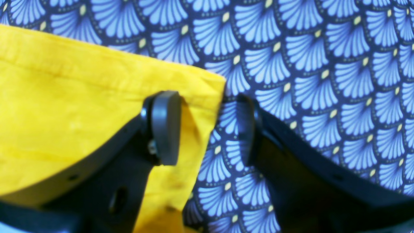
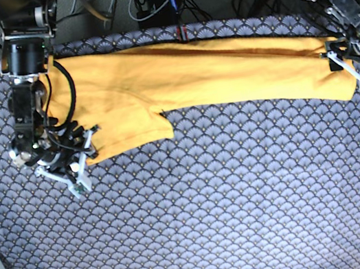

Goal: Fold the T-shirt properly
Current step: 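Grasp the loose sleeve end with the right gripper and tuck it in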

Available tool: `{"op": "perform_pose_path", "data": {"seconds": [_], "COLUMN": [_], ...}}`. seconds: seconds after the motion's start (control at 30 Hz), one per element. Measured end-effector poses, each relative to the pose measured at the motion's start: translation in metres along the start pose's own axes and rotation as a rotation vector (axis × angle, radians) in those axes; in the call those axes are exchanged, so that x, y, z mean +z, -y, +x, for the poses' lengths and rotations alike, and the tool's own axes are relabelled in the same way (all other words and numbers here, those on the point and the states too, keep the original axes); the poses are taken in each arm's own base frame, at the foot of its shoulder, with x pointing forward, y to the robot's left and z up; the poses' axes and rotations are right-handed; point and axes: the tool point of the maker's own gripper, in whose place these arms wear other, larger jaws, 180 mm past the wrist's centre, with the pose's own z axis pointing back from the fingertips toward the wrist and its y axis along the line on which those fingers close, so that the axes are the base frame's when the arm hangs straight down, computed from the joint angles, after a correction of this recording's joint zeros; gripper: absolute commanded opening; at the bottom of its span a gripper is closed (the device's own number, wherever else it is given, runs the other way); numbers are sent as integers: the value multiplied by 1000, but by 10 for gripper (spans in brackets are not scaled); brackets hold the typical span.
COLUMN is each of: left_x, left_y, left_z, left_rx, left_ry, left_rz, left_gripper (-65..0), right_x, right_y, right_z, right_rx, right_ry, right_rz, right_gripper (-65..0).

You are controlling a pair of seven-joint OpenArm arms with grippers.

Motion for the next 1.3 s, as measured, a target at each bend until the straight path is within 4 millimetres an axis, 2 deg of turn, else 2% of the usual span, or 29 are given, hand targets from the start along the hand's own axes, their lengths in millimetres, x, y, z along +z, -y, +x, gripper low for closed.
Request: {"op": "perform_pose_path", "data": {"seconds": [0.1, 0.27, 0.47, 0.53, 0.63, 0.73, 0.8, 0.87, 0.97, 1.03, 1.1, 1.17, 1.3], "left_x": [0, 0, 0, 0, 0, 0, 0, 0, 0, -1, 0, -1, 0], "left_y": [0, 0, 0, 0, 0, 0, 0, 0, 0, -1, -1, 0, -1], "left_z": [0, 0, 0, 0, 0, 0, 0, 0, 0, 0, 0, 0, 0], "left_rx": [0, 0, 0, 0, 1, 0, 0, 1, 0, 1, 0, -2, -3], "left_ry": [0, 0, 0, 0, 0, -1, 5, 0, 2, 4, 4, 2, 1], "left_rz": [0, 0, 0, 0, -1, -1, -1, -1, -1, 0, -1, -1, -1], "left_gripper": [-191, -191, -191, -192, -192, -192, -192, -192, -192, -192, -192, -192, -192], "right_x": [0, -1, 6, 18, 46, 68, 77, 88, 104, 104, 103, 106, 111], "right_y": [-1, -2, 0, 2, 3, -14, -34, -47, -56, -63, -66, -69, -61], "right_z": [0, 1, 4, 11, 20, 27, 26, 17, 4, -9, -21, -23, -42], "right_rx": [-1, -3, 15, 36, 89, 149, 163, 176, 191, 183, 176, 172, 158], "right_ry": [2, 4, 11, 49, 105, 156, 190, 190, 189, 169, 145, 176, 153], "right_rz": [3, 7, -15, -42, -109, -126, -96, -78, -88, -70, -60, -50, -67], "right_gripper": [-479, -650, -650, -650, -650, -650, -650, -650, -650, -650, -650, -650, -650]}}
